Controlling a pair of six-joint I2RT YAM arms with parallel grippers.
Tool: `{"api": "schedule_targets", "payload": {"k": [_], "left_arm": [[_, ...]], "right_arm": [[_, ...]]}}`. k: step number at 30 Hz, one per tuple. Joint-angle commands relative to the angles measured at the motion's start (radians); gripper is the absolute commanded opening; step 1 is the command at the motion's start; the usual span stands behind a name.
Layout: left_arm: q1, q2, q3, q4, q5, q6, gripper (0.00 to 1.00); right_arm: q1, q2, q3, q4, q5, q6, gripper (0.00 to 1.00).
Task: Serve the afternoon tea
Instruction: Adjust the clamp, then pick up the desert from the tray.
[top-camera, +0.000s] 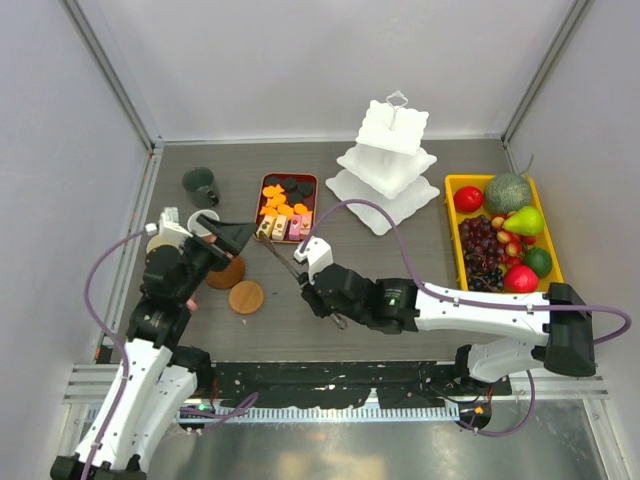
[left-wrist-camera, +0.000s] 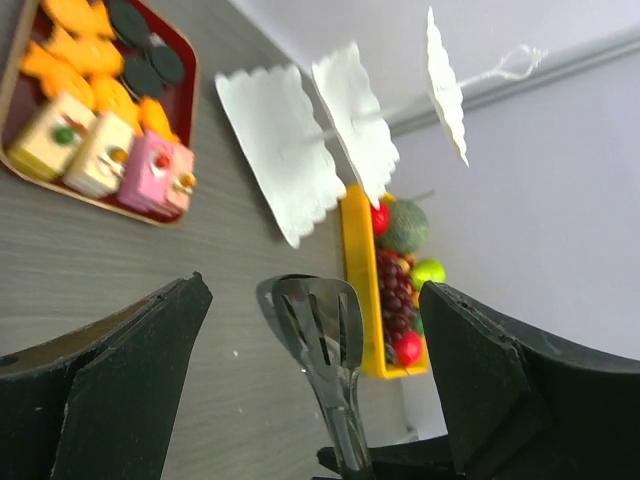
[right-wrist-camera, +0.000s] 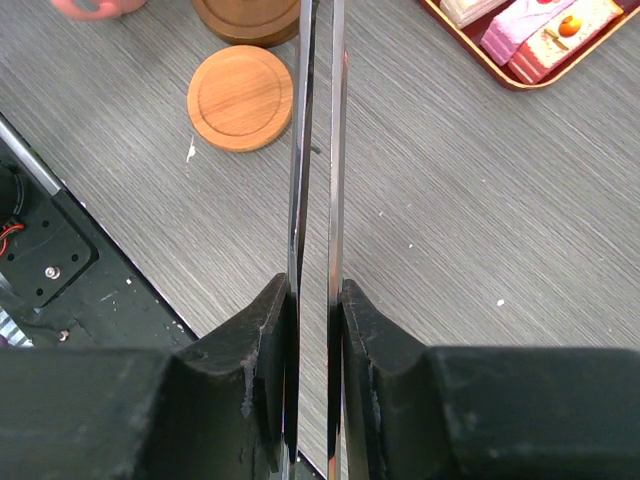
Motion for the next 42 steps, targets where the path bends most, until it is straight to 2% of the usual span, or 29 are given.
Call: {"api": "schedule_targets", "payload": {"k": [1, 9, 11, 17, 25, 35, 42], "left_arm": [[0.041, -0.058, 0.146, -0.215, -0.076, 0.227, 0.99], [0.022, -0.071, 0.324, -0.412, -0.186, 0.549, 0.99], [0.012, -0.075, 0.359, -0.444, -0.251, 0.627, 0.99], [-0.032, -0.097, 0.369, -0.458, -0.381, 0.827, 0.99], [-0.052, -0.143, 0.244, -0.397, -0.439, 0.855, 0.99], [-0.1, -0.184, 0.224, -0.415, -0.542, 0.899, 0.99], [-0.114, -0.197, 0.215, -0.412, -0.562, 0.904, 0.99]], "right_arm": [[-0.029, -0.074, -0.011, -0.012, 0.0, 0.012, 0.2], [-0.105, -0.127, -0.037, -0.055, -0.025, 0.024, 0.24], [-0.122, -0.135, -0.036, -0.08, -0.028, 0.024, 0.27], [-0.177, -0.141, -0.019, -0.156, -0.035, 0.02, 0.36], [-0.202, -0.091, 0.062, -0.275, -0.002, -0.005, 0.43], [-0.257, 0.05, 0.203, -0.396, 0.0, 0.007, 0.48], [-0.286, 0.191, 0.289, -0.404, -0.04, 0.007, 0.5]]}}
